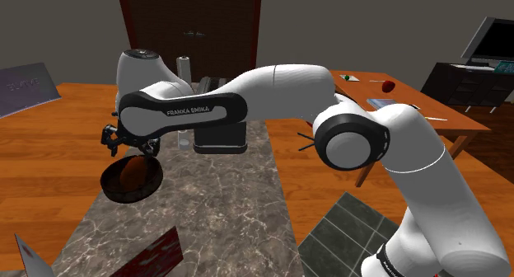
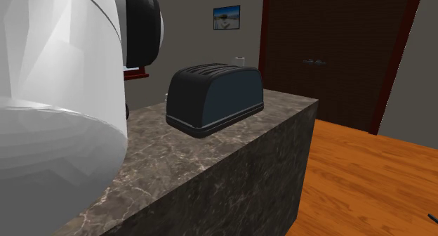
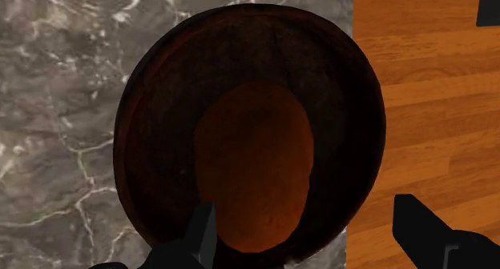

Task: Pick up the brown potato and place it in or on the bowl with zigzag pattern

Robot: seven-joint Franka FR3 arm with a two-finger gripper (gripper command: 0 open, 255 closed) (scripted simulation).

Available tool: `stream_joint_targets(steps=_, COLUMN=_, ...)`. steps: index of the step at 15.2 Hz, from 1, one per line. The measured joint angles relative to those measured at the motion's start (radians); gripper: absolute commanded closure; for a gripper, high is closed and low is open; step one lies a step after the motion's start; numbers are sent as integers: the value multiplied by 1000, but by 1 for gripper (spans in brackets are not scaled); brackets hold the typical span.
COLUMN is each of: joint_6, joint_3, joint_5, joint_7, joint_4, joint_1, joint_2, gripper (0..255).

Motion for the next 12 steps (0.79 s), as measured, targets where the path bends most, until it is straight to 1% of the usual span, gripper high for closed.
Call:
stream_joint_targets(steps=4, joint_6=0, joint_3=0, joint_5=0, joint_7=0, joint_4=1, joint_1=0, joint_2=0, gripper=0)
stream_joint_targets(steps=7, joint_6=-28, joint_3=5, joint_5=7, joint_7=-4, joint_4=-35, joint_1=-11, joint_2=-62, gripper=0)
stream_joint_targets(steps=12, joint_6=-53, joint_3=7, joint_5=9, joint_7=-3, joint_4=-40, joint_1=-14, joint_2=-93, gripper=0)
